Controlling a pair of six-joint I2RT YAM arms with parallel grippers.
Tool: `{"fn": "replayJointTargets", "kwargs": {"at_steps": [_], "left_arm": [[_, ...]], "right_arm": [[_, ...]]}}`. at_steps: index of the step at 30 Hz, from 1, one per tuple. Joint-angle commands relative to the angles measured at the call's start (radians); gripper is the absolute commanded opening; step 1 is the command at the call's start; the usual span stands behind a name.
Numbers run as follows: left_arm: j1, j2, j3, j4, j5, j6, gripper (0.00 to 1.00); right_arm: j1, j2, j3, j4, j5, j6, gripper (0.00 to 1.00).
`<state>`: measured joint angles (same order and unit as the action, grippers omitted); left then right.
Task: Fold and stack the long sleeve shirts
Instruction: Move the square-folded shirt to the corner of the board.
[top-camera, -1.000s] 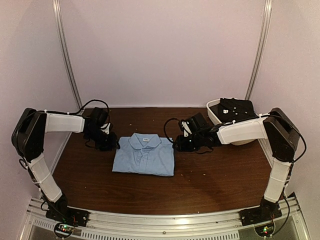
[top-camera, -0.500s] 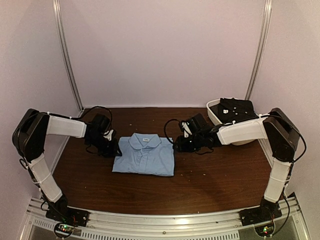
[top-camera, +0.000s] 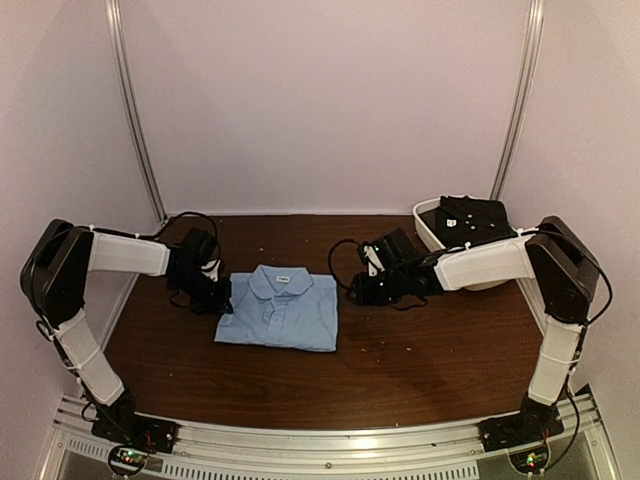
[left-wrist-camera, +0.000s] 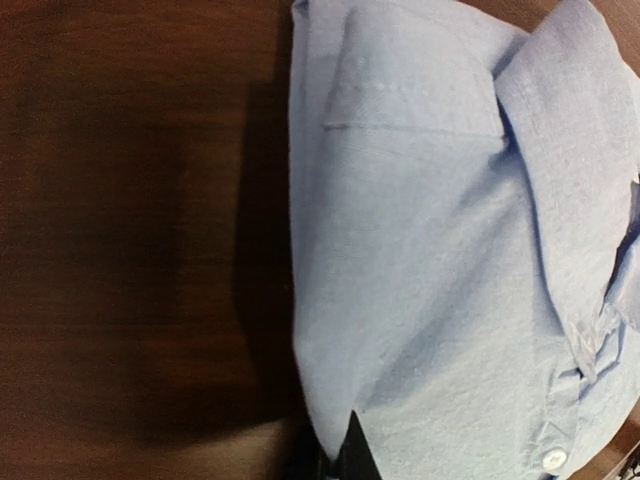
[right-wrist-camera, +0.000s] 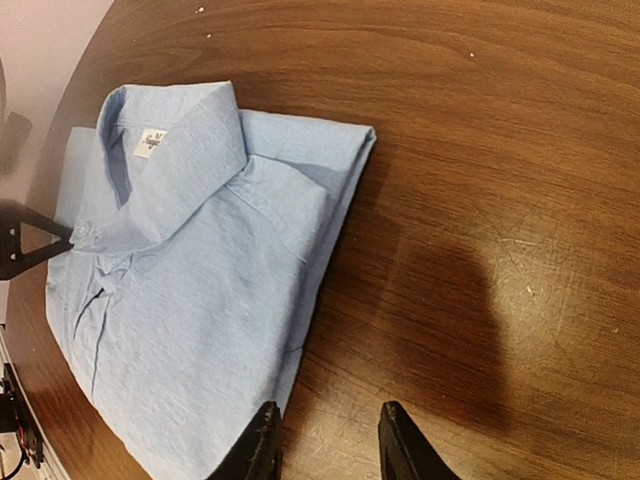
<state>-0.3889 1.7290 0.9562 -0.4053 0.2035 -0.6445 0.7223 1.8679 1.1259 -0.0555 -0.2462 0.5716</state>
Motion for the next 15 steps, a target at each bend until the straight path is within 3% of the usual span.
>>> {"fn": "replayJointTargets", "kwargs": {"at_steps": [1,15], "left_arm": [[0.057,0.007,0.083,-0.044,-0.130,0.011,0.00],[0.282,0.311,0.491,-0.116,-0.349,0.057,0.00]], "right_arm": [[0.003,-0.025,-0.014,0.022,-0.005,-0.018,0.35],[0.003,-0.118,-0.038,-0.037,0.026,-0.041,0.36]]}}
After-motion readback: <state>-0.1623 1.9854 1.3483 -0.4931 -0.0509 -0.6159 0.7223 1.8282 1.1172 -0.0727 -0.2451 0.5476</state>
